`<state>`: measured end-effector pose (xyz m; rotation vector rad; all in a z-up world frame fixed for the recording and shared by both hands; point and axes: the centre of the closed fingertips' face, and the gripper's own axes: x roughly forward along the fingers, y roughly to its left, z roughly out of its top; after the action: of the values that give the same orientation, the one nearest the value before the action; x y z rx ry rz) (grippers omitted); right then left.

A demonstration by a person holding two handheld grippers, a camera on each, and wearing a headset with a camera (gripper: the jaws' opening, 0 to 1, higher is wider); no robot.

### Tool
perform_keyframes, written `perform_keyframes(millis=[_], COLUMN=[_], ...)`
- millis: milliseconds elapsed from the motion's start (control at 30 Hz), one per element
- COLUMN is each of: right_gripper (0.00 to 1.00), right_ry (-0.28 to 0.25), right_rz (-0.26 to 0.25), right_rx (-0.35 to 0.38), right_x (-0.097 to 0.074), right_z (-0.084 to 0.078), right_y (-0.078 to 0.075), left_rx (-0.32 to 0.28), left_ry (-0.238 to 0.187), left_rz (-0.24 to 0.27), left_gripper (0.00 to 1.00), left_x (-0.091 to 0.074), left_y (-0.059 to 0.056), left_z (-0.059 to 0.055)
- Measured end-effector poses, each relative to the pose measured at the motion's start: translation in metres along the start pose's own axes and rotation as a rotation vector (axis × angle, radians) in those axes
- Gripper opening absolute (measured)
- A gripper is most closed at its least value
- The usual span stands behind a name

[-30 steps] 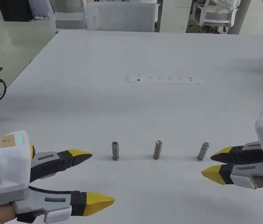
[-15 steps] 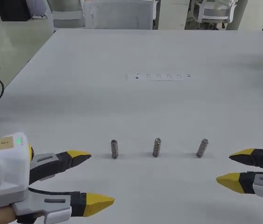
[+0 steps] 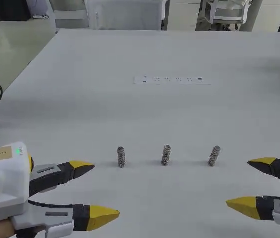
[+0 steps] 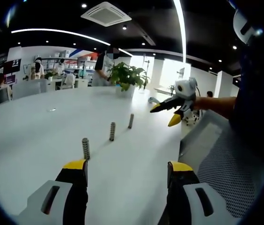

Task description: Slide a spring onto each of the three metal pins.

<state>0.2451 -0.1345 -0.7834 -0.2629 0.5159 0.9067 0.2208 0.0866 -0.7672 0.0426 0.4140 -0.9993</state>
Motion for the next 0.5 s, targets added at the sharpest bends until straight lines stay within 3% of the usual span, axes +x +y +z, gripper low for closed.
perform_keyframes(millis=[133,400,500], right_gripper=[0.73,0.83,0.85], right_ry=[0.005,-0.069,-0.069], right_rz=[-0.006,-0.022,-0.019], right_rx=[0.011,-0.001,0.007], right_x=[0.001,0.001,0.001], right_z=[-0.006,-0.001,-0.003], right_y=[-0.002,-0.003,-0.003], left_rx=[-0.006,-0.024,-0.029], left_ry=[0.004,0.01,0.011], left_rz=[0.004,0.011,0.014], left_gripper=[0.65,0.66,0.66], left_x=[0.0,0.0,0.001], left_y=[0.001,0.004,0.004], left_z=[-0.003,-0.011,-0.012])
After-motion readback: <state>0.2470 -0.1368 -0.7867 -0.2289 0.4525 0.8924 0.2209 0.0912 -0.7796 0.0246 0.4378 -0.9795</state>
